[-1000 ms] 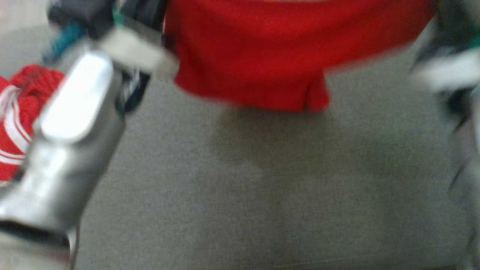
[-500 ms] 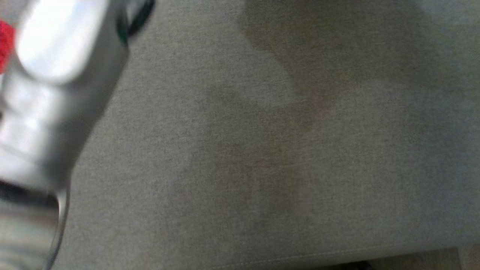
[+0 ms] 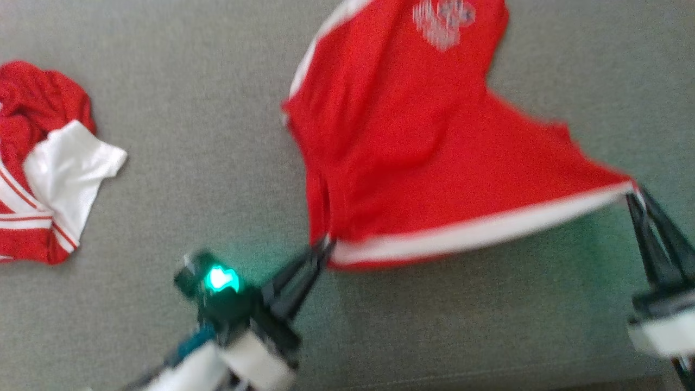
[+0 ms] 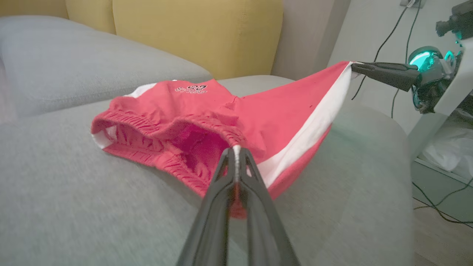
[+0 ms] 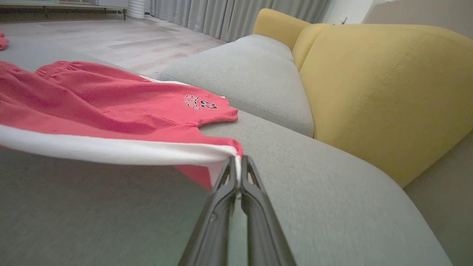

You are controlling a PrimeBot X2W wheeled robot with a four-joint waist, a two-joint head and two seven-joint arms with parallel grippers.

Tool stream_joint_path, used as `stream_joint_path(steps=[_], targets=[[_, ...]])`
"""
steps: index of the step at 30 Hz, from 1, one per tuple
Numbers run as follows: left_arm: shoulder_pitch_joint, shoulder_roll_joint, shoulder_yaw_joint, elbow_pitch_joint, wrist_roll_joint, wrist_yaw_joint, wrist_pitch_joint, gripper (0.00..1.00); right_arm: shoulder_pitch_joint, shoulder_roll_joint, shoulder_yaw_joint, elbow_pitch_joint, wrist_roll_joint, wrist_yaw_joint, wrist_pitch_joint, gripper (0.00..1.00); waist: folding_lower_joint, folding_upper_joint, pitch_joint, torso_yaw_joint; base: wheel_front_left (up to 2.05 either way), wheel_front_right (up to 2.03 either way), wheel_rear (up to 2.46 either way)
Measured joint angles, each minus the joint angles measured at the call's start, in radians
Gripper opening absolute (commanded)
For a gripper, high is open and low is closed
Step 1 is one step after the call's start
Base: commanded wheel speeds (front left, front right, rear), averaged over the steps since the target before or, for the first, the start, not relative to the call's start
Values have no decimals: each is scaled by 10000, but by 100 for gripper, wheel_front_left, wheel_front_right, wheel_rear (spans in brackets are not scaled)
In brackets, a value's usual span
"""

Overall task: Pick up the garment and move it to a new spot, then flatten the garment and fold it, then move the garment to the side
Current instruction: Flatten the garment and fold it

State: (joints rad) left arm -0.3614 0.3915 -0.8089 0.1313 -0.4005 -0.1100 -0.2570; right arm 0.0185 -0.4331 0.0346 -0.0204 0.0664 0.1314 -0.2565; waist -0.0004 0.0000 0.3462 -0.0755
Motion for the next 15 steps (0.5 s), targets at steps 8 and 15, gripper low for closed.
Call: stream_joint_path(steps=[8, 15], targets=[[1716, 270, 12, -1544, -67, 318, 4, 0, 2746, -336, -1584, -1933, 391, 0, 2, 0, 0, 0, -778, 156, 0, 0, 0], [996, -445, 351, -1593, -1513, 130, 245, 0, 799, -1641, -798, -1638, 832, 0, 947, 0, 4, 0, -619, 682, 0, 0, 0]])
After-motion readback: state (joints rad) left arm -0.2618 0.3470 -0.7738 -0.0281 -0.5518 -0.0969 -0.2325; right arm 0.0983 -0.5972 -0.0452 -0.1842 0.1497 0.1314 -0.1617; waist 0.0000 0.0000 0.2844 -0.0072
